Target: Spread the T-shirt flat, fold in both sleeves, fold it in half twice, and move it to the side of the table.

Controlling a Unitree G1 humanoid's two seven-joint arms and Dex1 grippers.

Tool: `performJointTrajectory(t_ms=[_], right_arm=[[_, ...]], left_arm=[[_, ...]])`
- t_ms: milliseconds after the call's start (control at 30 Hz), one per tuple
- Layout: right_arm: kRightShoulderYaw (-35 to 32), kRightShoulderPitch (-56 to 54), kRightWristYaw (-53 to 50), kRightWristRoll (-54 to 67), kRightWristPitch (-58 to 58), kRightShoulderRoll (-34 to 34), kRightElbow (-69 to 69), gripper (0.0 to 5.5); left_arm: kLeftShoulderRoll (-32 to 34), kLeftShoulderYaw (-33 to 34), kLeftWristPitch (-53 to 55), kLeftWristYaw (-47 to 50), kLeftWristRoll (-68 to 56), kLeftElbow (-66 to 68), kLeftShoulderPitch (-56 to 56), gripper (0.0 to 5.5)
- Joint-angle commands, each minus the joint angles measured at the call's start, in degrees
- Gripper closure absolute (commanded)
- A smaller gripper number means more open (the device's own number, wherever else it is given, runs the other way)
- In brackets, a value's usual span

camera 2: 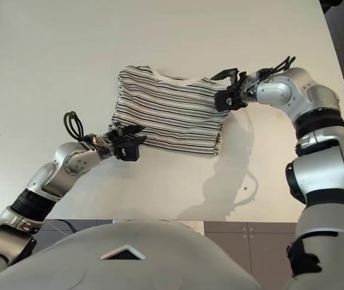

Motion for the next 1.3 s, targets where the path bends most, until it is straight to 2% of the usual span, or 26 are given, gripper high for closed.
performJointTrajectory(t_ms=[33, 167, 300, 433, 633, 700, 767, 867, 933, 1000, 1033, 1100, 1167, 1233, 1300], right_arm=[[1.8, 11.5, 20.3, 11.4, 3.3, -5.9, -13.2, 1.80], [0.7, 17.4, 34.1, 27.1, 17.0, -9.7, -33.2, 1.80], [0.0, 20.4, 39.6, 34.2, 30.5, -8.3, -48.6, 1.80], [-1.1, 20.4, 39.4, 35.9, 39.7, -4.2, -55.5, 1.80], [-4.7, 20.5, 38.2, 37.9, 48.4, -1.8, -61.2, 1.80], [-7.3, 20.8, 36.9, 39.7, 50.7, -1.7, -63.0, 1.80], [-11.3, 22.7, 35.4, 42.6, 53.2, -2.6, -65.7, 1.80], [-19.3, 28.7, 34.9, 47.6, 56.0, -7.0, -69.0, 1.80], [-25.8, 34.0, 32.9, 49.7, 56.9, -9.2, -69.4, 1.80], [-31.5, 39.9, 30.8, 50.5, 57.0, -10.6, -69.3, 1.80], [-33.5, 42.8, 30.3, 50.2, 56.2, -11.2, -69.2, 1.80], [-37.0, 48.3, 29.5, 48.7, 53.9, -12.2, -68.3, 1.76], [-38.4, 49.8, 28.4, 48.0, 53.2, -12.1, -67.7, 1.76], [-38.5, 49.6, 27.4, 47.9, 53.3, -11.5, -68.0, 1.76], [-38.2, 50.0, 26.8, 47.8, 53.5, -11.1, -68.9, 1.76]], left_arm=[[6.3, 1.0, -4.4, -2.7, 0.6, 5.1, -1.2, 4.03], [12.0, -0.4, -18.9, -3.7, -0.1, 16.0, -7.7, 4.03], [11.3, -2.9, -29.7, -0.8, 3.9, 33.3, -20.0, 4.03], [8.0, -7.5, -37.5, 7.3, 12.3, 47.7, -32.4, 4.03], [5.5, -15.4, -42.2, 24.6, 25.2, 60.2, -42.6, 4.03], [6.0, -15.1, -42.8, 28.5, 25.5, 61.8, -44.4, 4.03], [7.5, -12.6, -45.4, 28.6, 21.9, 60.5, -44.7, 4.03], [13.9, -7.2, -49.7, 21.4, 8.7, 48.3, -37.6, 4.03], [21.4, -4.9, -45.5, 14.6, -5.3, 31.3, -25.1, 4.03], [27.7, -2.7, -40.1, 11.9, -12.3, 17.2, -12.5, 4.03], [30.1, -1.4, -37.5, 11.5, -14.3, 12.0, -6.5, 4.03], [33.2, 1.5, -32.6, 12.5, -17.2, 3.1, 6.7, 3.70], [33.4, 3.9, -28.8, 13.0, -17.1, -2.4, 15.6, 3.32], [32.5, 6.5, -26.1, 13.1, -14.3, -5.8, 20.1, 3.01], [32.2, 8.0, -25.2, 11.8, -11.3, -7.3, 22.0, 2.95]])
